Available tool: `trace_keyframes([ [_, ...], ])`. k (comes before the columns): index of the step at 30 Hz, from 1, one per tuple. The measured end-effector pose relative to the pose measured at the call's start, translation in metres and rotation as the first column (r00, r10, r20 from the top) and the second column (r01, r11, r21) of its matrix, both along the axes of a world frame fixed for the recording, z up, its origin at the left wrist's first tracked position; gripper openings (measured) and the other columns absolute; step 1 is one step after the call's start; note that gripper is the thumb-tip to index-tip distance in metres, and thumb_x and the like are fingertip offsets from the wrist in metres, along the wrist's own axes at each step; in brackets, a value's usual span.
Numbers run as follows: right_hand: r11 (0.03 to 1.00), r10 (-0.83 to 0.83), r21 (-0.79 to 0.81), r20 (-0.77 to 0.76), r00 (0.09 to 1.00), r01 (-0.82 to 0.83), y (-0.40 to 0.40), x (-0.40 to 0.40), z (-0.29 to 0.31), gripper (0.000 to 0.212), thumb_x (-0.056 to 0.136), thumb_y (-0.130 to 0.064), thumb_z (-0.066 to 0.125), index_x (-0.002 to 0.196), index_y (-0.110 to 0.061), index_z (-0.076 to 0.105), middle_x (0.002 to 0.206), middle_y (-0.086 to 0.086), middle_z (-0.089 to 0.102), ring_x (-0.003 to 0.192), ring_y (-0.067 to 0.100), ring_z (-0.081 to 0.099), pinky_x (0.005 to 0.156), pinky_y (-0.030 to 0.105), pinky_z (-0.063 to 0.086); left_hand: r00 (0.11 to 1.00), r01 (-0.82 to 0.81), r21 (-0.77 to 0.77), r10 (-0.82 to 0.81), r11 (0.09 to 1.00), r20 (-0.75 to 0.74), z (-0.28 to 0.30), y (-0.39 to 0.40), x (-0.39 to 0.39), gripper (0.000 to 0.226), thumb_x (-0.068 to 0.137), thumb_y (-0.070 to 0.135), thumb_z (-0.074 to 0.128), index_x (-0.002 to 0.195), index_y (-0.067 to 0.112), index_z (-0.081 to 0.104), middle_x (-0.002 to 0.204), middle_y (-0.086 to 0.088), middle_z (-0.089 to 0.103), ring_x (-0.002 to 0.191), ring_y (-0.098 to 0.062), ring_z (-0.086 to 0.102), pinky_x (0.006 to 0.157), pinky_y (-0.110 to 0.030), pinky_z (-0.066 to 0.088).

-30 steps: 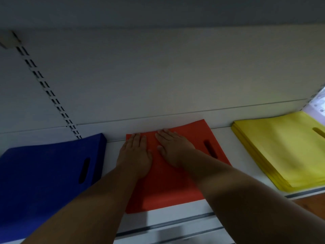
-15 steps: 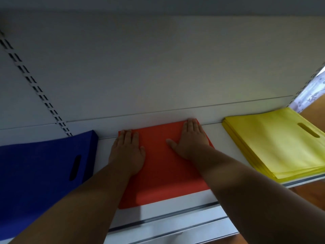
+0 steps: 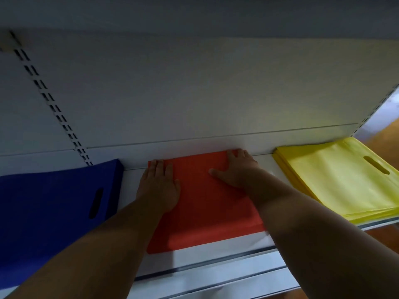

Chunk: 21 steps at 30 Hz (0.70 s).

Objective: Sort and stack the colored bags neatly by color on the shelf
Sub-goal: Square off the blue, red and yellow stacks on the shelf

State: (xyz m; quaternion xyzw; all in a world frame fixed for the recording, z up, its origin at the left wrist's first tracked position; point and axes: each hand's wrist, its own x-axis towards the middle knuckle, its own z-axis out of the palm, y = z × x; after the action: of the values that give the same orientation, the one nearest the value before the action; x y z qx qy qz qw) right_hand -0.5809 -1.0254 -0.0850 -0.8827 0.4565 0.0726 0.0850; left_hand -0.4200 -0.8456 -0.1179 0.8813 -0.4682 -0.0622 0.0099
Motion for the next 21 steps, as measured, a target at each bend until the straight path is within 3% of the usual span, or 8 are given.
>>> trace_keyframes([
  [3,1.000,0.012,-0.012,0.075,0.997,-0.011,0.002,-0.008,0.008,0.107,0.081,-0.083,0.037,0.154,-0.008,0.018,0.160,0.017,0.018,0.148,0.030,0.015,0.120,0.042,0.018,1.000,0.001,-0.008,-0.001,1.000,-0.010,0.001,0.001,0.000,0.066,0.101,0.046,0.017,0.157,0.015,0.000,0.164,-0.010,-0.003,0.151,-0.027,-0.006,0.122,-0.039,-0.002],
  [6,0.962,0.226,-0.175,0.086,0.970,-0.209,0.036,-0.023,0.008,0.089,0.093,-0.070,0.031,0.156,-0.010,0.013,0.163,0.017,0.006,0.151,0.029,0.000,0.121,0.040,0.000,1.000,0.005,-0.019,-0.005,1.000,-0.006,0.001,0.000,-0.001,0.066,0.101,0.046,0.018,0.157,0.015,0.002,0.164,-0.010,-0.001,0.151,-0.028,-0.005,0.122,-0.040,-0.001],
  [9,0.909,0.410,-0.118,0.086,0.908,-0.399,0.081,-0.028,-0.006,0.072,0.100,-0.057,0.025,0.157,-0.015,0.009,0.164,0.010,0.001,0.151,0.023,-0.007,0.120,0.036,-0.006,1.000,0.002,-0.023,-0.003,1.000,-0.024,0.002,0.001,-0.001,0.066,0.101,0.045,0.019,0.157,0.015,0.001,0.164,-0.011,-0.002,0.151,-0.028,-0.006,0.122,-0.039,-0.001],
  [12,0.917,0.398,-0.039,0.060,0.915,-0.397,0.090,-0.031,-0.021,0.087,0.089,-0.071,0.002,0.157,-0.017,0.004,0.165,0.006,-0.002,0.150,0.018,-0.009,0.121,0.033,-0.005,1.000,0.012,-0.037,-0.013,0.999,-0.026,0.004,0.001,-0.005,0.066,0.101,0.044,0.021,0.157,0.014,0.002,0.164,-0.011,-0.001,0.151,-0.028,-0.005,0.122,-0.039,0.000],
  [14,0.924,0.382,-0.064,0.079,0.921,-0.378,0.086,-0.033,-0.024,0.091,0.084,-0.073,-0.003,0.157,-0.018,0.003,0.165,0.004,-0.003,0.150,0.017,-0.009,0.121,0.032,-0.006,1.000,0.005,-0.049,-0.006,0.999,-0.026,0.005,-0.001,-0.005,0.066,0.101,0.044,0.022,0.157,0.013,0.004,0.164,-0.012,0.001,0.151,-0.028,-0.003,0.122,-0.039,0.001],
  [18,0.922,0.387,-0.071,0.096,0.917,-0.381,0.091,-0.032,-0.028,0.072,0.099,-0.058,0.021,0.157,-0.018,0.005,0.164,0.004,-0.001,0.151,0.017,-0.008,0.122,0.034,-0.003,0.986,0.150,-0.156,-0.138,0.976,0.090,0.010,0.008,-0.011,0.058,0.096,0.036,0.029,0.145,0.007,0.043,0.154,-0.020,0.034,0.144,-0.036,0.027,0.121,-0.046,0.018],
  [20,0.925,0.380,-0.072,0.097,0.920,-0.374,0.091,-0.032,-0.030,0.075,0.096,-0.060,0.013,0.157,-0.018,0.004,0.165,0.004,-0.001,0.151,0.017,-0.008,0.122,0.034,-0.003,0.950,0.305,-0.244,-0.276,0.921,0.143,0.011,0.018,-0.026,0.058,0.092,0.035,0.028,0.132,0.007,0.059,0.145,-0.019,0.048,0.136,-0.037,0.043,0.116,-0.047,0.024],
  [21,0.924,0.381,-0.080,0.097,0.920,-0.374,0.090,-0.033,-0.030,0.077,0.093,-0.062,0.008,0.157,-0.018,0.004,0.165,0.004,-0.001,0.151,0.017,-0.008,0.122,0.034,-0.004,0.943,0.331,-0.224,-0.313,0.917,0.112,0.015,0.026,-0.036,0.062,0.092,0.039,0.023,0.134,0.009,0.058,0.148,-0.016,0.045,0.139,-0.035,0.040,0.116,-0.043,0.020],
])
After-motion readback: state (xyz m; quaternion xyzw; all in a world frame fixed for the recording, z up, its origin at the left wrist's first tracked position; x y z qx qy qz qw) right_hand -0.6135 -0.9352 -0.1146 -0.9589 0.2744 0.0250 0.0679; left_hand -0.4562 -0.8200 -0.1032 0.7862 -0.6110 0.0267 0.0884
